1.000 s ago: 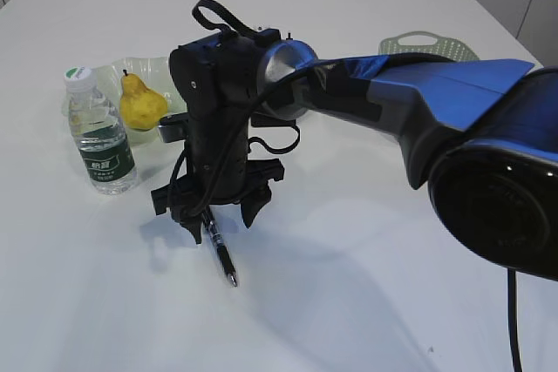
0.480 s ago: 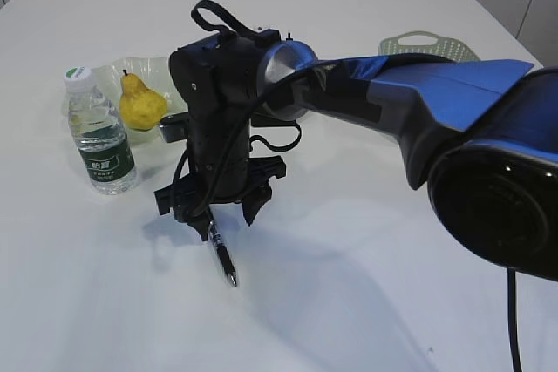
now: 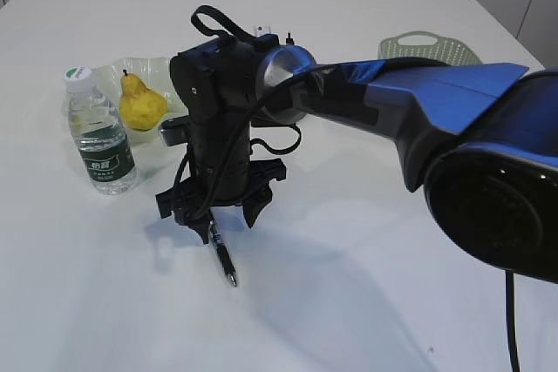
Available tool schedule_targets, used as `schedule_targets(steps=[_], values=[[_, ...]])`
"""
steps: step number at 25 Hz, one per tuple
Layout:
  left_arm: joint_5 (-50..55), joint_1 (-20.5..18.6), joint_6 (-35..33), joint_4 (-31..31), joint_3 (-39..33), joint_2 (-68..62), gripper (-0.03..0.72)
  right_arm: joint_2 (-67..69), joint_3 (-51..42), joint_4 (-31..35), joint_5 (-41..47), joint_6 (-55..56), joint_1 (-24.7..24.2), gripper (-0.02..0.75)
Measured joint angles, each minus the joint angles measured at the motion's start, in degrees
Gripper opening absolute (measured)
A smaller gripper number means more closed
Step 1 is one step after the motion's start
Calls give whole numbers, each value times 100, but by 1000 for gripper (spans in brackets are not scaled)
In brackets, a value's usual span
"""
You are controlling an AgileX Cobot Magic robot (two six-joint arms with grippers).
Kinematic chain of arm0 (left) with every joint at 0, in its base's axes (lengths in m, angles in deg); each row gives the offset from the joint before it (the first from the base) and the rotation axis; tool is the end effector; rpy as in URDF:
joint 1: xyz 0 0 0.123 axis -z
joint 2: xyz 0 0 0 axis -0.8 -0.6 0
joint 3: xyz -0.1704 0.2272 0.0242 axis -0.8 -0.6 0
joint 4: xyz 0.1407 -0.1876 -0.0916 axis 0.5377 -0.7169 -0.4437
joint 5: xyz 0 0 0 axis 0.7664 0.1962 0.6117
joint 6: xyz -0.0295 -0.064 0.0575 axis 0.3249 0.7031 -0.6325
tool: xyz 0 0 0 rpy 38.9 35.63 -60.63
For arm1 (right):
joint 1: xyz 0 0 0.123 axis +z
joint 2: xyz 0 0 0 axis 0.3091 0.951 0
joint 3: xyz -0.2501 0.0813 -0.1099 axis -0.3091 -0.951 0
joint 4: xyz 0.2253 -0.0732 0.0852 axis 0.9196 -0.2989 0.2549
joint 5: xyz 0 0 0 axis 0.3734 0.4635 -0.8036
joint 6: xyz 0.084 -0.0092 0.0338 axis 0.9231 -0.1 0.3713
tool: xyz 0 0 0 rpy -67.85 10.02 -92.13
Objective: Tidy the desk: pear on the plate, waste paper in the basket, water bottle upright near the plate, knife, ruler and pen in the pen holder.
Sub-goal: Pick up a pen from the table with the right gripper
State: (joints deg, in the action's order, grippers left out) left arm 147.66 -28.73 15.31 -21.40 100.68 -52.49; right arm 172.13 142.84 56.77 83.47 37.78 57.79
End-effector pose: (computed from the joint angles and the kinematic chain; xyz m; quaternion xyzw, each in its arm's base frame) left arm 0.1394 -0.0312 0.4251 -0.0017 0.8851 -0.0129 0.4651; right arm 0.3852 0.3219 0.1357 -0.1829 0.9820 0.0264 0.0377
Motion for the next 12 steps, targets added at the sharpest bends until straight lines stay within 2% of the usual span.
schedule_targets(steps=[12], values=[[0,0,0,0,0,0,274,0,0,-103,0,-20,0,520]])
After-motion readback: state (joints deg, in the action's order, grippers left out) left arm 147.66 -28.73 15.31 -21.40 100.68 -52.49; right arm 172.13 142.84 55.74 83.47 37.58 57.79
